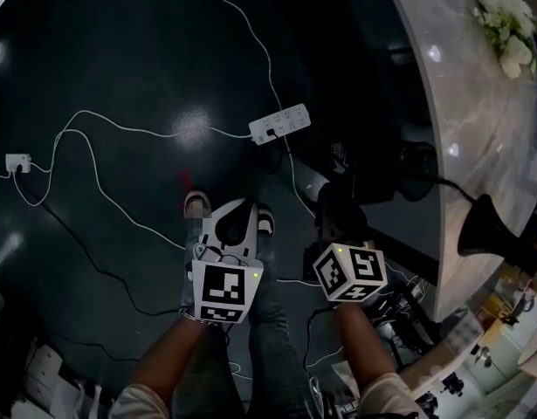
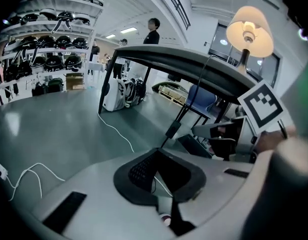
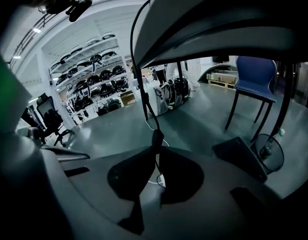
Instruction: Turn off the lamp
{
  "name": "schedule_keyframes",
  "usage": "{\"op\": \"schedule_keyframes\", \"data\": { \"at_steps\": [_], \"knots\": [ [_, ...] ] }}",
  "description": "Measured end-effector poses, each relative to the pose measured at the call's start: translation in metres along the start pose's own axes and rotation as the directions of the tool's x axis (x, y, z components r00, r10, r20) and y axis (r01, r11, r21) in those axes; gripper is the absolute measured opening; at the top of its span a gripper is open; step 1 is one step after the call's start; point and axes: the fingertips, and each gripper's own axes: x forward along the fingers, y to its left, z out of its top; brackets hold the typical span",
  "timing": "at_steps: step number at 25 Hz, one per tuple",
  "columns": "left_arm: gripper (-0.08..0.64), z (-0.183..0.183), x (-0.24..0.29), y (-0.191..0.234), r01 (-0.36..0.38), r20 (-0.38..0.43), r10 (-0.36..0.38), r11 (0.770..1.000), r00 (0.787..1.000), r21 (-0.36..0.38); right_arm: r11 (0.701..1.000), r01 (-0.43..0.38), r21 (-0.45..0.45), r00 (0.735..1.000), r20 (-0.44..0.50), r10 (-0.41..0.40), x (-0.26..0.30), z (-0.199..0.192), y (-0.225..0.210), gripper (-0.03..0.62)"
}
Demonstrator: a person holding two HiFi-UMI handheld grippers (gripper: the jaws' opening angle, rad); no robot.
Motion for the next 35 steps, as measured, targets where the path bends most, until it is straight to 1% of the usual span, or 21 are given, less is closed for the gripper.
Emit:
{"op": "schedule_keyframes", "data": {
  "at_steps": [3, 5, 10, 13, 17, 22, 24, 26, 29, 32, 35],
  "knots": [
    [0.005, -0.003, 0.005, 0.000, 0.005, -0.006, -0.004, 1.000, 1.000, 0.010, 1.000, -0.005, -0.001, 1.000, 0.021, 0.005, 0.004, 0.005, -0.003, 0.003],
    [0.005, -0.004, 0.007, -0.001, 0.009, -0.011, -0.009, 1.000, 1.000, 0.013, 1.000, -0.014, -0.016, 0.999, 0.031, 0.015, 0.006, 0.011, -0.003, 0.048],
    [0.005, -0.003, 0.009, -0.004, 0.023, -0.019, -0.022, 1.000, 1.000, 0.021, 0.996, -0.043, -0.082, 0.997, 0.056, 0.047, 0.010, 0.030, 0.001, 0.072],
    [0.005, -0.004, 0.011, -0.001, 0.025, -0.023, -0.025, 0.999, 0.999, 0.022, 0.994, -0.057, -0.096, 0.995, 0.073, 0.064, 0.014, 0.040, 0.005, 0.078],
    [0.005, -0.004, 0.013, 0.003, 0.025, -0.028, -0.025, 0.999, 0.999, 0.022, 0.992, -0.068, -0.103, 0.991, 0.105, 0.079, 0.017, 0.053, 0.007, 0.080],
    [0.005, -0.005, 0.015, 0.011, 0.013, -0.033, -0.013, 1.000, 0.999, 0.022, 0.993, -0.057, -0.100, 0.990, 0.122, 0.069, 0.018, 0.062, 0.005, 0.077],
    [0.005, -0.006, 0.015, 0.014, 0.006, -0.033, -0.005, 1.000, 0.999, 0.019, 0.993, -0.048, -0.106, 0.991, 0.116, 0.060, 0.018, 0.061, 0.005, 0.046],
    [0.005, -0.007, 0.015, 0.015, 0.002, -0.035, -0.001, 1.000, 0.999, 0.017, 0.992, -0.049, -0.116, 0.992, 0.110, 0.062, 0.017, 0.059, 0.005, 0.034],
    [0.005, -0.008, 0.015, 0.013, 0.010, -0.039, -0.009, 1.000, 0.999, 0.019, 0.988, -0.083, -0.130, 0.990, 0.103, 0.096, 0.012, 0.056, 0.011, 0.025],
    [0.005, -0.011, 0.015, 0.008, 0.043, -0.036, -0.042, 0.999, 0.998, 0.024, 0.982, -0.133, -0.131, 0.985, 0.088, 0.145, 0.004, 0.054, 0.022, 0.020],
    [0.005, -0.008, 0.010, 0.003, 0.080, -0.036, -0.078, 0.995, 0.996, 0.056, 0.973, -0.196, -0.124, 0.976, 0.076, 0.206, -0.011, 0.055, 0.035, 0.017]
  ]
}}
